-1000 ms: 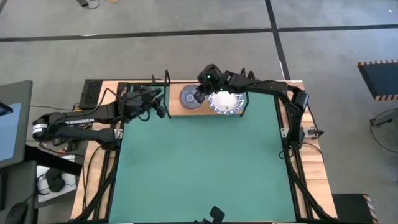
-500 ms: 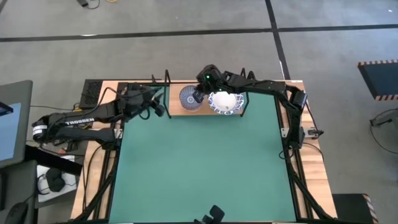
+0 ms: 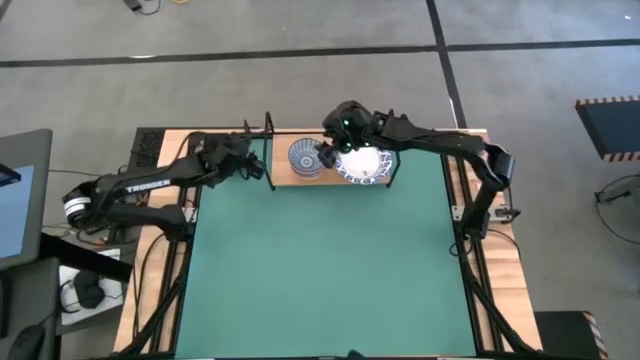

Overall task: Place and stack bowls onto a shelf
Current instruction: Stack the yellow patterned bowl on top of the blue striped bowl on the shelf, then return to Home Position

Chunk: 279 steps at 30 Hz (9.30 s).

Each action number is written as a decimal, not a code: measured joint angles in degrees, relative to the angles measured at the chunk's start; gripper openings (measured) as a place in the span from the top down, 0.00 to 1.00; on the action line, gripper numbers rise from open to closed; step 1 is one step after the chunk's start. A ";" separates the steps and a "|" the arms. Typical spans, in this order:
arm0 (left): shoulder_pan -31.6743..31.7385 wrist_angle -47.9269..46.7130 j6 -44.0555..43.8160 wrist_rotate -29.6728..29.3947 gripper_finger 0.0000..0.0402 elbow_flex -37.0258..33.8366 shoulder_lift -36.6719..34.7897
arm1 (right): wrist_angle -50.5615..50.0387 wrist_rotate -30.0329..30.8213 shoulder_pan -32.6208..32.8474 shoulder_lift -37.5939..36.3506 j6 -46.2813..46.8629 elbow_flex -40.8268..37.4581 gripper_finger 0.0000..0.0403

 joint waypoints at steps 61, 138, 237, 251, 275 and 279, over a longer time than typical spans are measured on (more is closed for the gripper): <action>7.93 -28.73 8.17 21.20 0.97 0.60 14.11 | -1.29 15.58 13.95 -21.85 6.07 -23.65 0.32; -44.14 -18.36 61.70 23.09 0.57 23.05 33.64 | 10.15 -10.08 24.48 2.31 14.85 -23.65 0.32; -31.38 -7.99 18.67 -17.29 1.00 11.26 -10.89 | 1.28 0.29 -2.83 -0.30 0.88 -2.67 0.94; -30.92 -8.29 18.53 -15.48 1.00 11.26 -10.91 | 3.81 -3.71 -2.80 0.83 2.00 -2.51 0.70; -23.63 13.65 27.32 5.41 1.00 2.44 -12.52 | 2.57 5.15 2.73 -8.32 -4.70 -2.58 0.45; -20.80 19.07 27.48 13.79 1.00 -0.50 -15.73 | 3.09 4.88 6.84 -14.15 -7.51 -7.34 0.45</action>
